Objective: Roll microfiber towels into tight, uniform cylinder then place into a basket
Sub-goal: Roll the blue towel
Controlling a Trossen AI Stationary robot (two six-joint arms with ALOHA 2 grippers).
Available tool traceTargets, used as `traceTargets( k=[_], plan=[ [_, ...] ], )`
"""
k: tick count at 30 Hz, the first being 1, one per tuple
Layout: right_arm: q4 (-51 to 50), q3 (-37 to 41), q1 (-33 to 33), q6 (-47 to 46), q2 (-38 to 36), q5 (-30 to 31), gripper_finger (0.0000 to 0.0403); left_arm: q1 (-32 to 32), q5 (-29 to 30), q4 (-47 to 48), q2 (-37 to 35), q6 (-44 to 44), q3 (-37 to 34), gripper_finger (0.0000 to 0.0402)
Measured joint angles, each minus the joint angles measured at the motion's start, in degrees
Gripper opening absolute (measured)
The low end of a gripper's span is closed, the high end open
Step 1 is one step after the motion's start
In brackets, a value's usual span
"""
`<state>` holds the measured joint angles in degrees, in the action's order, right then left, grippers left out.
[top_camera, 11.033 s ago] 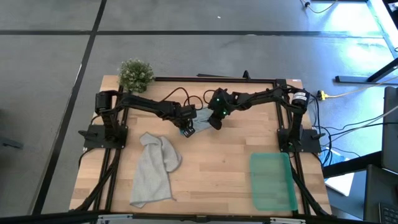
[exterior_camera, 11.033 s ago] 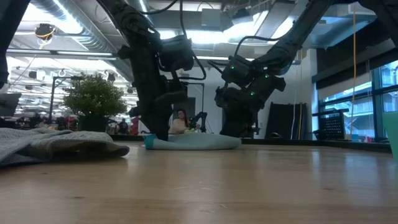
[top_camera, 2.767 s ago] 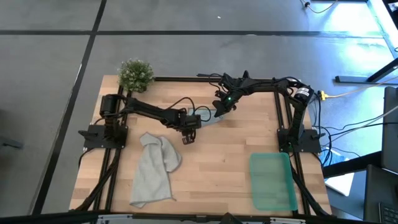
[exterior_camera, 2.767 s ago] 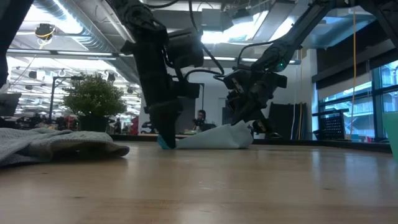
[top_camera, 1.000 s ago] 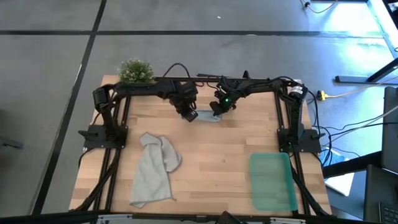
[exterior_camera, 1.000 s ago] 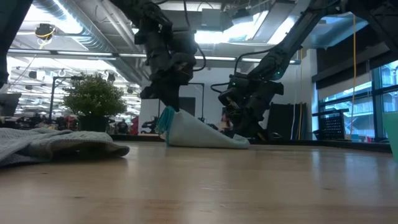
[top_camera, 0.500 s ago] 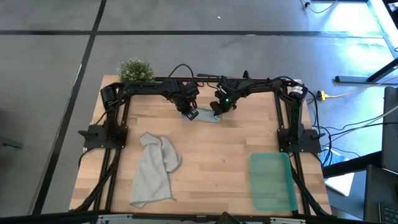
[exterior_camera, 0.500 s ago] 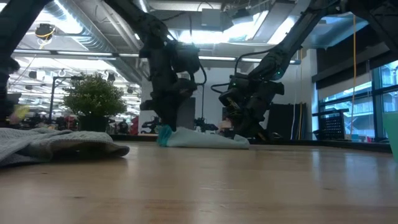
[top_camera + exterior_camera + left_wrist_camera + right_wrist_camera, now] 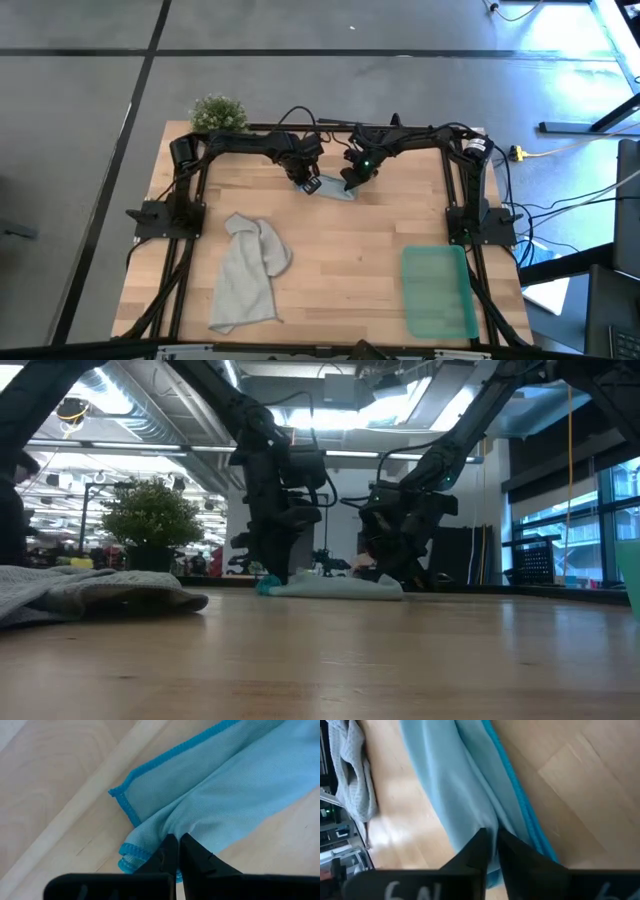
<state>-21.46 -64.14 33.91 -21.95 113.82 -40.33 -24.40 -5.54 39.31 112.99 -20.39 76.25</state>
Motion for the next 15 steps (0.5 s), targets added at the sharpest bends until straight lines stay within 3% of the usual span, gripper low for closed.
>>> traceTargets(
  k=[7,15],
  plan=[
    [0.1,0.0,1.9,-1.4,0.0,-5.7,0.0091,0.0,-2.3,1.3,0.1,2.1,0.0,0.0001],
    [-3.0,-0.1,4.3,1.8,-6.2,-7.1,0.0089,0.1,-3.3,2.2,0.1,2.1,0.0,0.0001]
  ],
)
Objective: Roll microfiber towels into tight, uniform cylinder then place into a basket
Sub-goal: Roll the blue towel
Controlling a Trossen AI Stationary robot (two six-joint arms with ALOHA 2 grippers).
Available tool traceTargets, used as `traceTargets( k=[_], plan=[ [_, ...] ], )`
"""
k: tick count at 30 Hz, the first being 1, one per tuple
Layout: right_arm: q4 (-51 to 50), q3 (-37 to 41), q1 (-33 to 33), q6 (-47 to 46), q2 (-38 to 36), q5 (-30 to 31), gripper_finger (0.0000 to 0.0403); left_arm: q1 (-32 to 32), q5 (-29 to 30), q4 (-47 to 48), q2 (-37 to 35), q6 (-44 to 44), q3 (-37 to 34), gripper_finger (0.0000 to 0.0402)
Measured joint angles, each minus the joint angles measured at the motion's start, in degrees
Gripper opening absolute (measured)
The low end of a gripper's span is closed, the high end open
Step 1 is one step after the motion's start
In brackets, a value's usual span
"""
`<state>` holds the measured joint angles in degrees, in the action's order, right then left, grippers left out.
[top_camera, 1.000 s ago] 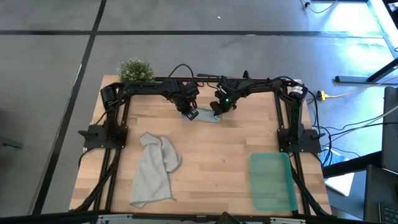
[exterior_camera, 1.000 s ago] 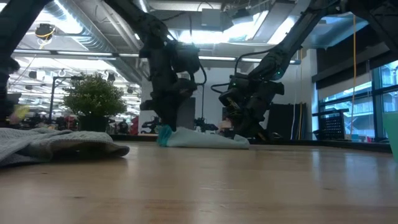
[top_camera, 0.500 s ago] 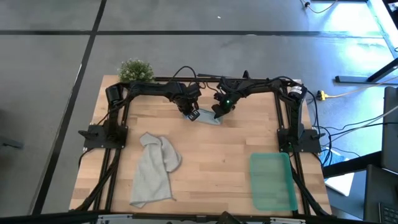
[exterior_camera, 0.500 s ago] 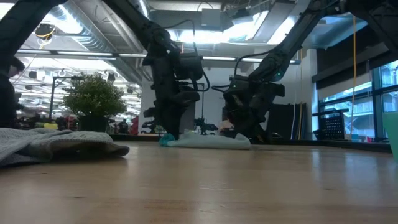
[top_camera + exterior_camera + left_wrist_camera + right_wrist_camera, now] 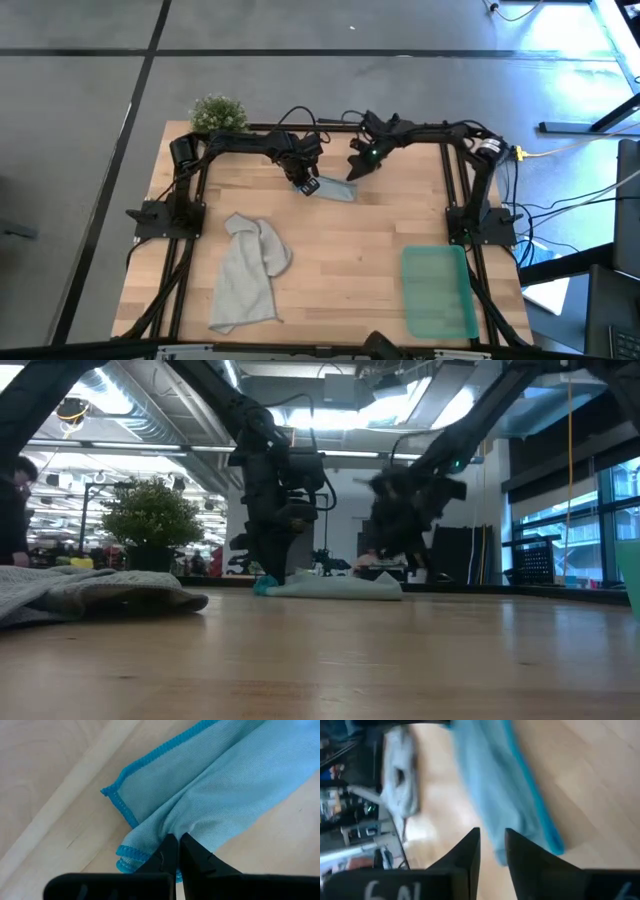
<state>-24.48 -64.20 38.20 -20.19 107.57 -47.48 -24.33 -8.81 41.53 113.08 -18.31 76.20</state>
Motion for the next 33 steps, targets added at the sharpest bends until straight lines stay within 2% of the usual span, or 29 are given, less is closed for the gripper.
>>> traceTargets(
  k=[4,6,9,14,20,24,28,33],
  plan=[
    [-0.4,-0.2,-3.1,8.1,-4.3,0.0,0.0089,0.0,-0.2,0.0,0.0,0.0,0.0,0.0001],
    [-0.6,-0.1,-5.6,12.0,-4.6,1.9,0.0089,0.0,-0.2,0.0,0.0,0.0,0.0,0.0001],
    [0.0,-0.1,-8.7,15.9,-3.5,10.1,0.0089,0.0,-0.2,0.0,0.0,0.0,0.0,0.0001],
    [0.4,0.0,-10.4,16.2,-0.8,23.6,0.0089,0.0,-1.3,0.0,0.1,0.2,-0.1,0.0001],
    [-0.4,-0.1,-10.4,18.7,0.8,25.8,0.0089,-0.4,-5.5,0.2,0.1,0.8,-0.2,0.0002],
    [-0.9,-0.1,-11.2,19.3,1.5,29.7,0.0089,-0.6,-6.9,0.3,0.1,0.7,-0.2,0.0001],
    [-0.8,-0.8,-11.4,19.9,0.9,26.4,0.0089,-0.1,-7.2,1.8,0.1,0.9,-0.2,0.0001],
    [-0.4,-1.6,-14.5,25.5,-1.3,23.5,0.0089,0.3,-6.3,2.4,0.1,0.9,-0.1,0.0001]
  ],
)
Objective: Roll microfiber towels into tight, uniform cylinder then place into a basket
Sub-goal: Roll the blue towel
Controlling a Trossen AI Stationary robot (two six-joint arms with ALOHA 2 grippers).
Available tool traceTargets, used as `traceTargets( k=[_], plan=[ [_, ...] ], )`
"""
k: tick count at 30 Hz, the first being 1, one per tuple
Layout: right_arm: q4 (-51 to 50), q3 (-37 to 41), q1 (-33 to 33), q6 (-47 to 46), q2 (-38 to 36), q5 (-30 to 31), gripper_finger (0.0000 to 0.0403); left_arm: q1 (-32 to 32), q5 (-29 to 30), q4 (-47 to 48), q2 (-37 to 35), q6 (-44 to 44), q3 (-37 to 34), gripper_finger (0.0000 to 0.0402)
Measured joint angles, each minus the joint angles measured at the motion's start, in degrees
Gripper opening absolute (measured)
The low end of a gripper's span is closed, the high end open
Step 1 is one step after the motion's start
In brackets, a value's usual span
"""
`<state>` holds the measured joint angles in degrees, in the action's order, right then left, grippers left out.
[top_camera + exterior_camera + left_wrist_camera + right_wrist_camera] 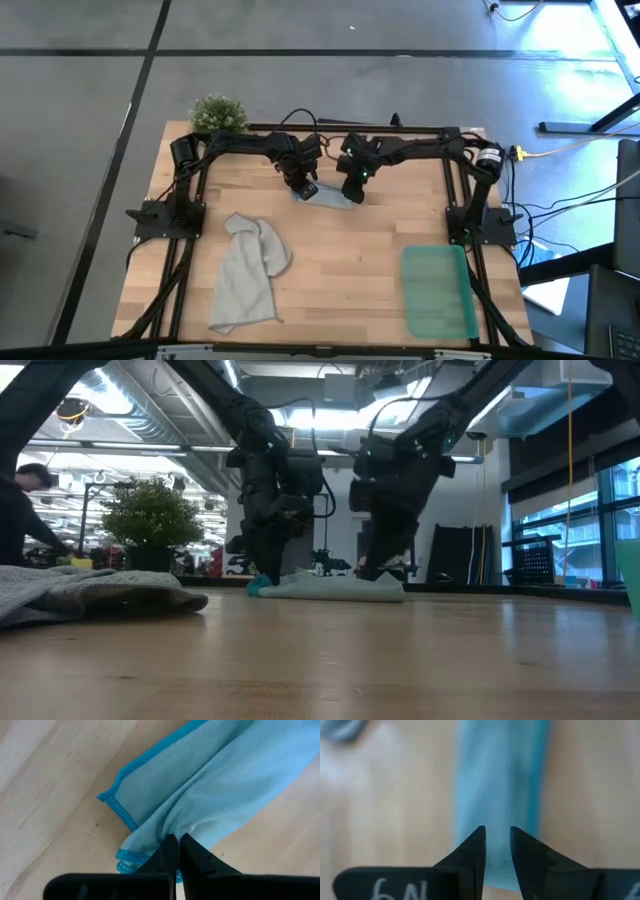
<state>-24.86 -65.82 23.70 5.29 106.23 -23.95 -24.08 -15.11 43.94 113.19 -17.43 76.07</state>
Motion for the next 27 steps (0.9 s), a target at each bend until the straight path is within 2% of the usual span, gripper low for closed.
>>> traceTargets(
  k=[3,9,20,27],
  plan=[
    [0.7,0.0,-2.8,3.2,-0.2,-0.9,0.0089,0.0,0.1,0.0,0.0,0.0,0.0,0.0001],
    [2.1,0.7,-5.5,4.1,1.6,5.9,0.0089,0.0,0.3,0.0,0.0,0.0,0.0,0.0001],
    [1.5,0.3,-4.7,4.3,4.6,5.4,0.0089,0.0,-0.1,3.9,-1.1,1.8,2.1,0.0001],
    [1.5,0.4,-4.7,4.4,4.7,5.4,0.0089,-0.1,5.5,4.0,-1.1,6.9,5.6,0.0001]
  ],
)
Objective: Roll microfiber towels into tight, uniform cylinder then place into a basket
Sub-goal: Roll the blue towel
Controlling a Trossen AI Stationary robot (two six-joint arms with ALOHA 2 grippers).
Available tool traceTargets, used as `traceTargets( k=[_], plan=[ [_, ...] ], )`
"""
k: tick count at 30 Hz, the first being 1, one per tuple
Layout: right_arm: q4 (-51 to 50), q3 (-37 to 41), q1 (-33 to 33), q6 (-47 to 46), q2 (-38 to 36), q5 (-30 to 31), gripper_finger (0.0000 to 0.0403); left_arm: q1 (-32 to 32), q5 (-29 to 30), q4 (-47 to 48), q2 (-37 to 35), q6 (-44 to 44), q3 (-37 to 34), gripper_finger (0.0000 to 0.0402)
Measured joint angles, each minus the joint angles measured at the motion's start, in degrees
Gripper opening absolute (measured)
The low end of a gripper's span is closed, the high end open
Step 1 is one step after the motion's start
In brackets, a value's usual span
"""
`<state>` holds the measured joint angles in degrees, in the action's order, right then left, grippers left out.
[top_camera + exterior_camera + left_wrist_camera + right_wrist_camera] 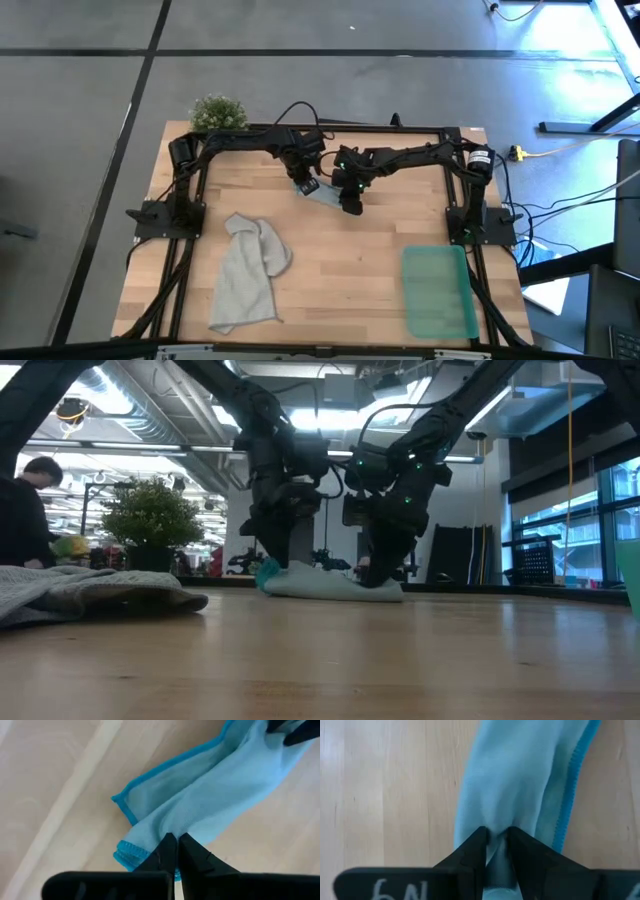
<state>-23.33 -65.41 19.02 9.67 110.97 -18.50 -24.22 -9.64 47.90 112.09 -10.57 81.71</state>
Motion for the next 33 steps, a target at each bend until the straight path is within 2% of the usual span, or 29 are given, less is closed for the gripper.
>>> traceTargets(
  k=[11,25,33],
  plan=[
    [0.0,0.1,-0.1,-0.1,0.1,0.2,0.0089,-0.1,5.4,-0.6,0.5,1.1,0.0,0.0005],
    [0.0,0.2,-0.1,-0.3,0.2,0.2,0.0089,0.0,9.7,-2.4,0.5,0.7,0.0,0.0089],
    [-0.1,0.2,-0.1,-0.4,0.2,0.2,0.0089,-0.8,14.2,-1.5,-0.8,-1.1,1.1,0.0091]
  ],
)
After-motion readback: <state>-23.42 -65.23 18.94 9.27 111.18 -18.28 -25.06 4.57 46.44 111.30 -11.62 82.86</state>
